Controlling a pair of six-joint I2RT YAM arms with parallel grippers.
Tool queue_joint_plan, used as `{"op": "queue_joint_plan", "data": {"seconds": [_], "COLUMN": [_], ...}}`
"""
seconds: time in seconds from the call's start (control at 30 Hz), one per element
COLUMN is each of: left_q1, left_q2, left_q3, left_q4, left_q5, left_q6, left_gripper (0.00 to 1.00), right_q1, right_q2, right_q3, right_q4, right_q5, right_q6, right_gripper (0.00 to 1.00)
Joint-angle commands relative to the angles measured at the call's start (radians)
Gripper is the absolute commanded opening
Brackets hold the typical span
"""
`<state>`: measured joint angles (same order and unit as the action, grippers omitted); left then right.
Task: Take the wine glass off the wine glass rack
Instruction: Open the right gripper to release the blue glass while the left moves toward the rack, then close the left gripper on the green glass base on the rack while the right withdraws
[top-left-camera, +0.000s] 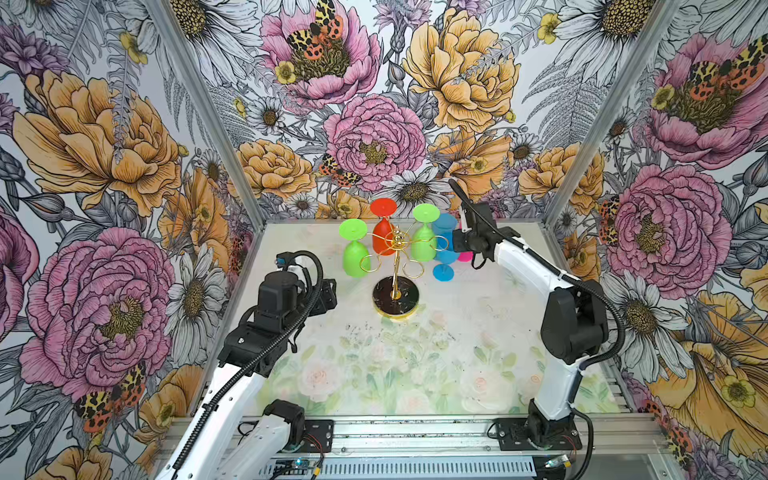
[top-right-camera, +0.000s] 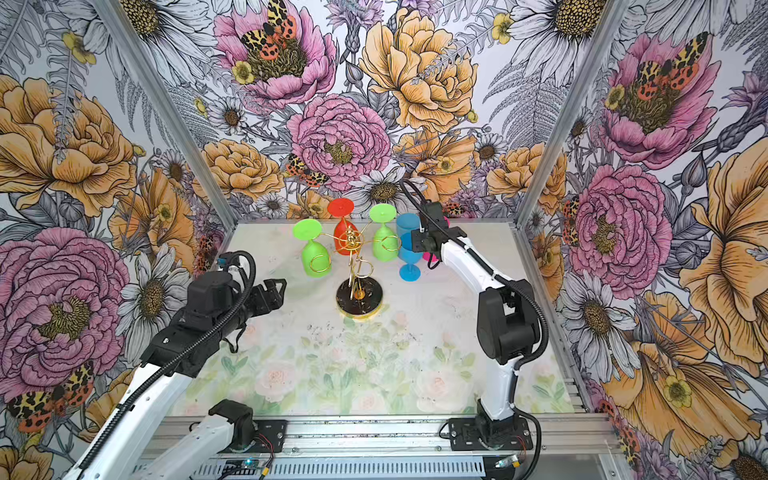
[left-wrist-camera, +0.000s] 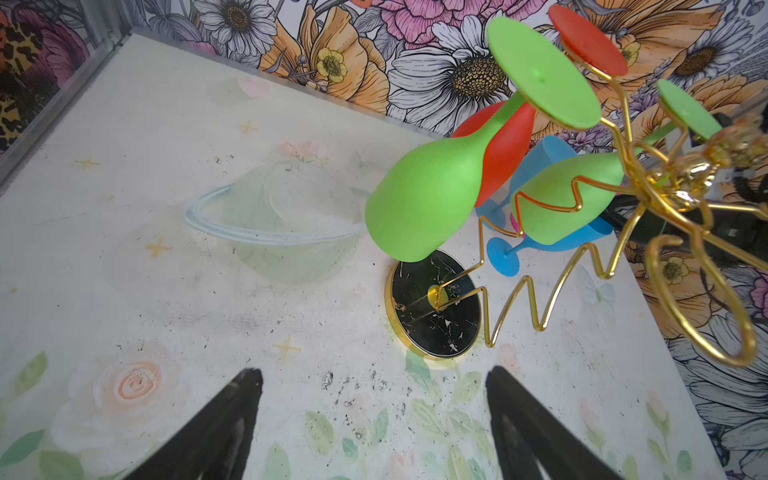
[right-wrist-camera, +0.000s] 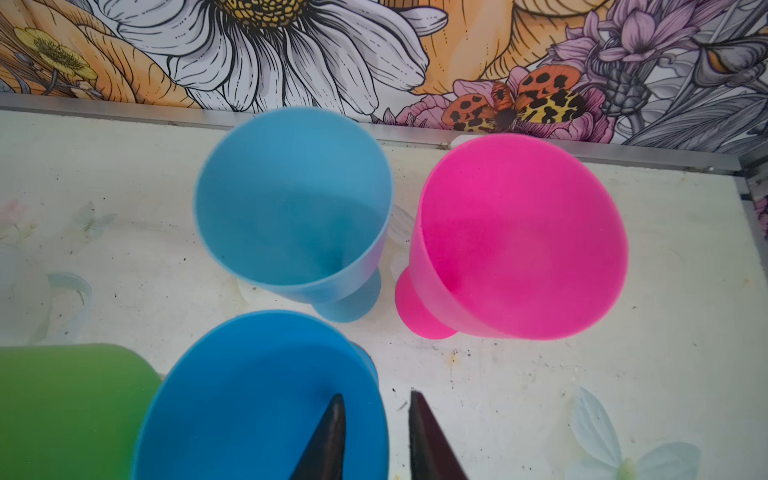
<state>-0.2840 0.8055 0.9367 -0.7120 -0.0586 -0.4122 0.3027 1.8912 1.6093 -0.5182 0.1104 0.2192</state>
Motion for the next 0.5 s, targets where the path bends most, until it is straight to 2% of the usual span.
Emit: {"op": "queue_joint_plan", "data": {"seconds": [0.0, 0.33, 0.47], "left_q1": [0.025, 0.118, 0.159], "left_q2": [0.021, 0.130, 0.187], "left_q3": [0.049, 0.157, 0.213], "left_q4": [0.003, 0.005, 0.018], "left_q5": [0.047, 0.155, 0.233], "left_q6": [0.020, 0.023, 0.006], "left_gripper": [0.86, 0.86, 0.86], "right_q1": [0.010, -0.009, -0.027], "right_q2": [-0.049, -0.196, -0.270], "right_q3": [0.020, -0.032, -0.087], "right_q4": [0.021, 0.003, -0.001], "right_q5": [-0.012, -0.080, -0.119], "right_q6": [0.005, 0.044, 0.066], "right_gripper": [0.35, 0.54, 0.60]}}
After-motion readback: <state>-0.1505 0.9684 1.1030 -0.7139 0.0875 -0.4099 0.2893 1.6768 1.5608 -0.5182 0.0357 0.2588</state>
